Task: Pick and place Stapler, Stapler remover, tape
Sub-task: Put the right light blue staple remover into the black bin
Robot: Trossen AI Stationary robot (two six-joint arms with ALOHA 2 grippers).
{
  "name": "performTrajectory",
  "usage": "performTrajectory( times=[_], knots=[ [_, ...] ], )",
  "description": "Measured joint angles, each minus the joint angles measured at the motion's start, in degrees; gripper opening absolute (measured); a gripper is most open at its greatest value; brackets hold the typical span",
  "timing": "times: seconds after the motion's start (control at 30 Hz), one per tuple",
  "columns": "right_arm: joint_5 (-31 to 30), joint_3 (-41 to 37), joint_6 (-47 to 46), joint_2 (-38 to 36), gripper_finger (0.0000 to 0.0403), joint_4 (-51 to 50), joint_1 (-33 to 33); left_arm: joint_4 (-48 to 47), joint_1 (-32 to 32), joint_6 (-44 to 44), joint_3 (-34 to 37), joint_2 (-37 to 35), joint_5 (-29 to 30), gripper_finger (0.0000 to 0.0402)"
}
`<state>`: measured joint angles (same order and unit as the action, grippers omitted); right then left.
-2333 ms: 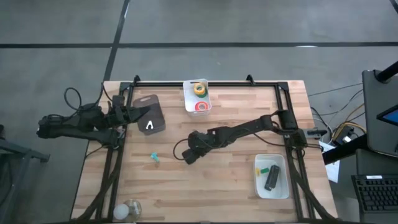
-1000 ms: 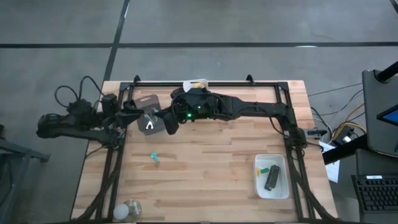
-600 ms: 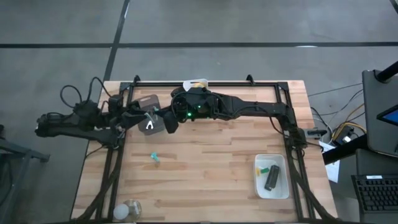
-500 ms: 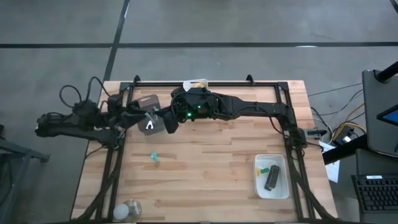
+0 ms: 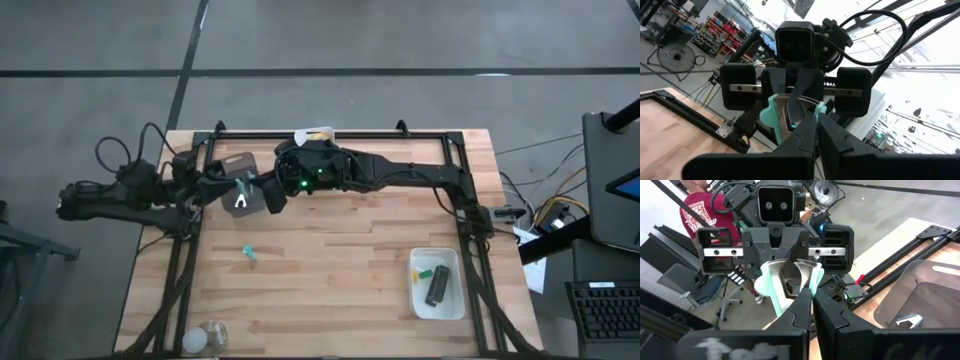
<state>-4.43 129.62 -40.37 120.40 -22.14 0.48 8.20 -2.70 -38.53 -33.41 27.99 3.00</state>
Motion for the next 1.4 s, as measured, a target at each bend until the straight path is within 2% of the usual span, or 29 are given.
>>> performTrajectory(
  times=[0.23, 0.4, 0.5, 0.7, 0.83, 1.0, 1.27, 1.33, 1.4],
  knots=[
    [0.0, 0.0, 0.1, 0.0, 0.0008, 0.0, 0.0, 0.0, 0.0, 0.0, 0.0, -0.1, 0.2, 0.0005],
    [-0.1, 0.0, 0.1, 0.0, 0.0016, -0.4, -0.1, -0.2, 0.0, 0.2, 0.0, -1.2, 2.5, 0.0003],
    [0.0, 0.0, 0.1, 0.0, 0.0043, -1.6, -0.1, -0.2, 0.0, 0.5, 0.0, -2.0, 3.3, 0.0003],
    [0.1, 0.0, -0.4, 0.0, 0.0123, -1.7, -0.3, -0.5, 0.0, 0.4, 0.0, -2.5, 4.7, 0.0002],
    [0.2, 0.0, 0.0, 0.0, 0.0166, -4.6, -0.3, -5.6, 0.0, 1.1, 0.0, -3.1, 10.9, 0.0002],
    [0.2, 0.0, 0.4, 0.1, 0.0195, -7.8, -0.3, -18.8, 0.0, -2.2, 0.0, -3.5, 20.5, 0.0003],
    [0.2, -0.6, 1.6, 0.1, 0.0197, -8.2, -0.3, -42.9, 0.0, -15.1, 0.1, -3.4, 38.0, 0.0004],
    [0.2, -1.4, 1.6, 0.1, 0.0195, -8.2, -0.2, -46.1, 0.0, -16.0, 0.7, -3.4, 41.3, 0.0007],
    [0.2, -2.5, 1.5, 0.1, 0.0193, -8.2, 0.0, -47.4, 0.0, -15.1, 1.5, -3.4, 42.2, 0.0010]
  ],
)
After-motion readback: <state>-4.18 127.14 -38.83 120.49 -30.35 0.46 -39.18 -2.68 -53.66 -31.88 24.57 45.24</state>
